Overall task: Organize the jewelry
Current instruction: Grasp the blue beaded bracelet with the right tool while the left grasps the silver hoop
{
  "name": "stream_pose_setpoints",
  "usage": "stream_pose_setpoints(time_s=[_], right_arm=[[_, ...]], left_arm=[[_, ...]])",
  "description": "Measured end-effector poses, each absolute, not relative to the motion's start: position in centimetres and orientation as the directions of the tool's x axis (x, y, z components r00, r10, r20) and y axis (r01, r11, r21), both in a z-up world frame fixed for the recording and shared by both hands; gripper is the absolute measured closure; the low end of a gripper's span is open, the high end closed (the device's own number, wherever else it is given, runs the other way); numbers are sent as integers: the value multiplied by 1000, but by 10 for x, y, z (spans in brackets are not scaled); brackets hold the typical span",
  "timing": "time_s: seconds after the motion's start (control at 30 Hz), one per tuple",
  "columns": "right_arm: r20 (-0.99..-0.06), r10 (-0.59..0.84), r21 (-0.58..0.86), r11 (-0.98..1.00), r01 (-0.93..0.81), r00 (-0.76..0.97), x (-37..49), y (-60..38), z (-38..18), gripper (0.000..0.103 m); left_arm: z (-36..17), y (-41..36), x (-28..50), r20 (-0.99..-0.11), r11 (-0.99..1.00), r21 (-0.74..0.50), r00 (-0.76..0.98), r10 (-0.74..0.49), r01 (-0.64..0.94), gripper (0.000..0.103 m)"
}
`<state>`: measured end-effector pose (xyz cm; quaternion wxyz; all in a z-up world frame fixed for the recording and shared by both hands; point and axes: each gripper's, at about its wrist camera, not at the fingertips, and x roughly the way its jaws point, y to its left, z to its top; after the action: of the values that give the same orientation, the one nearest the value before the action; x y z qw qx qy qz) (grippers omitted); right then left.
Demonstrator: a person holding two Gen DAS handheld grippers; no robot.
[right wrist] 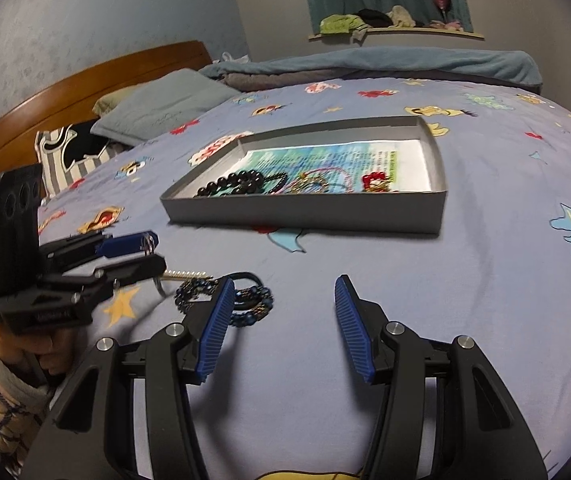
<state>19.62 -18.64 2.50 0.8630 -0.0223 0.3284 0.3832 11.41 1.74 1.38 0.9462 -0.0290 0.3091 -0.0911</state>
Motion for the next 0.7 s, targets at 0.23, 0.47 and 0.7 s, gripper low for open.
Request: stream_pose_setpoints(time_s=[0.23,0.47,0.7], right_arm=[[-638,630,180,682,-709,443,194,-166,17,50],[-633,653,203,659,-725,416,190,-168,16,96],[-594,616,191,733,-653,518,197,-192,25,96]], left_arm=[[7,33,118,-590,980,-166,786,-186,108,51],[5,31,118,-597,981,-163,780,-186,109,51],[3,32,120,-604,981,-166,776,-181,100,51]])
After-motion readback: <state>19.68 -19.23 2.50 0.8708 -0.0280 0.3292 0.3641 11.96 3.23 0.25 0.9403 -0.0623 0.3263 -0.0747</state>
